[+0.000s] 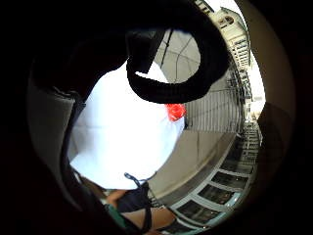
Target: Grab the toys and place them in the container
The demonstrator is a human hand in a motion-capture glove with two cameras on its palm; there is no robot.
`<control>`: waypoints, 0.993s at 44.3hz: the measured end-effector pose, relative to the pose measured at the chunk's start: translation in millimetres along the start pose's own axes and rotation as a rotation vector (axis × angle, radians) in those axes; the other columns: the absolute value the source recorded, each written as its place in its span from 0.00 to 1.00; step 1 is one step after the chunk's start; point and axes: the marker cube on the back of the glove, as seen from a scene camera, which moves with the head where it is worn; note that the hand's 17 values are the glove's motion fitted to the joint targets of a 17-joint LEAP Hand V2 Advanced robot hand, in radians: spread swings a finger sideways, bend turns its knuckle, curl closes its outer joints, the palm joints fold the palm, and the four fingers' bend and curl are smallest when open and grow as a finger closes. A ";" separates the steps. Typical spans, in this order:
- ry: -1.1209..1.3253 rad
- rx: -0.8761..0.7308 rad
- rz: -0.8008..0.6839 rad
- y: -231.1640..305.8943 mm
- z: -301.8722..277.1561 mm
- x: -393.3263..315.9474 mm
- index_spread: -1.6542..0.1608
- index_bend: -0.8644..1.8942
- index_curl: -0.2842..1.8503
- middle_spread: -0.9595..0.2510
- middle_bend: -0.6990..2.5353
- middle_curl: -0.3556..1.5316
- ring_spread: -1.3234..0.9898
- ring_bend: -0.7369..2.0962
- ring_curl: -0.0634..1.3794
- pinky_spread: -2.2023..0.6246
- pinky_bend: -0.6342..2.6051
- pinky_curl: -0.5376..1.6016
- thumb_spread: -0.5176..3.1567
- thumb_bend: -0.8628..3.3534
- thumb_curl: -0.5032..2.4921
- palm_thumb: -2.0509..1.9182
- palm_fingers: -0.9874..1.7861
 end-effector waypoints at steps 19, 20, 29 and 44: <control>0.044 -0.064 -0.156 -42.4 59.9 199.6 0.75 0.33 0.18 0.79 0.27 0.37 0.59 0.39 0.23 0.80 0.58 0.42 0.41 0.20 0.29 0.52 0.29; 0.044 -0.050 -0.154 -45.9 67.0 207.4 0.75 0.33 0.18 0.79 0.27 0.37 0.60 0.39 0.23 0.80 0.58 0.42 0.41 0.20 0.29 0.52 0.28; 0.042 -0.030 0.081 -62.1 127.6 251.4 0.75 0.33 0.18 0.79 0.27 0.37 0.59 0.39 0.23 0.80 0.57 0.41 0.41 0.20 0.28 0.52 0.29; -0.027 -0.137 0.103 -71.0 229.2 299.1 0.75 0.32 0.16 0.77 0.27 0.37 0.59 0.39 0.25 0.80 0.58 0.41 0.41 0.20 0.28 0.52 0.27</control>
